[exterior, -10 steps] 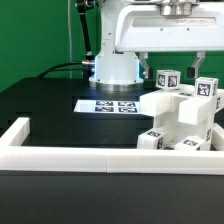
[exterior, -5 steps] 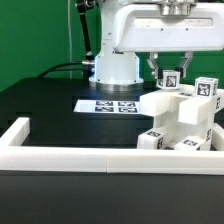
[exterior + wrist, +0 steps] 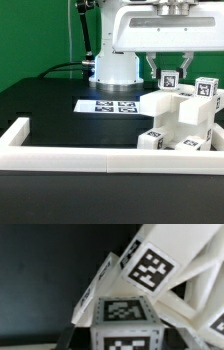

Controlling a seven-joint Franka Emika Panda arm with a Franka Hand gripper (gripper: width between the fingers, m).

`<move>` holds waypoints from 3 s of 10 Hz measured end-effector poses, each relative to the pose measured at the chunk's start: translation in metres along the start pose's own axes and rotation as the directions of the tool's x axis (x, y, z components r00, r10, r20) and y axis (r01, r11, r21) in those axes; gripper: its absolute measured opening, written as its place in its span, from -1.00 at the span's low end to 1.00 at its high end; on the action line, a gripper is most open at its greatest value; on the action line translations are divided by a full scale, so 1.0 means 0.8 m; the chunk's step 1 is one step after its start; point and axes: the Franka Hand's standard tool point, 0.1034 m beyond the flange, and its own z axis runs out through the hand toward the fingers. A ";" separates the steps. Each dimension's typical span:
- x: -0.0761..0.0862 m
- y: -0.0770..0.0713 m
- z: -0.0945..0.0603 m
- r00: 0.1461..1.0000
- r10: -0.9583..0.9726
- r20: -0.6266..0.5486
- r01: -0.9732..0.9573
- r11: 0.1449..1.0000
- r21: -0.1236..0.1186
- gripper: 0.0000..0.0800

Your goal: Assemble chair

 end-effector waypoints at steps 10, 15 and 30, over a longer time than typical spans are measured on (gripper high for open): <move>0.000 0.000 0.001 0.632 0.775 0.009 -0.775 0.631 0.018 -0.28; 0.000 -0.001 0.001 0.383 0.923 0.028 -0.924 0.383 0.021 -0.28; -0.001 -0.006 0.002 0.985 0.171 -0.008 -0.170 0.985 0.024 0.62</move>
Offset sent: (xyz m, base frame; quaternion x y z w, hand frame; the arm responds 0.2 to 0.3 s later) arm -0.0047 -0.0013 -0.0098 -0.0136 -0.0066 0.1901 0.9817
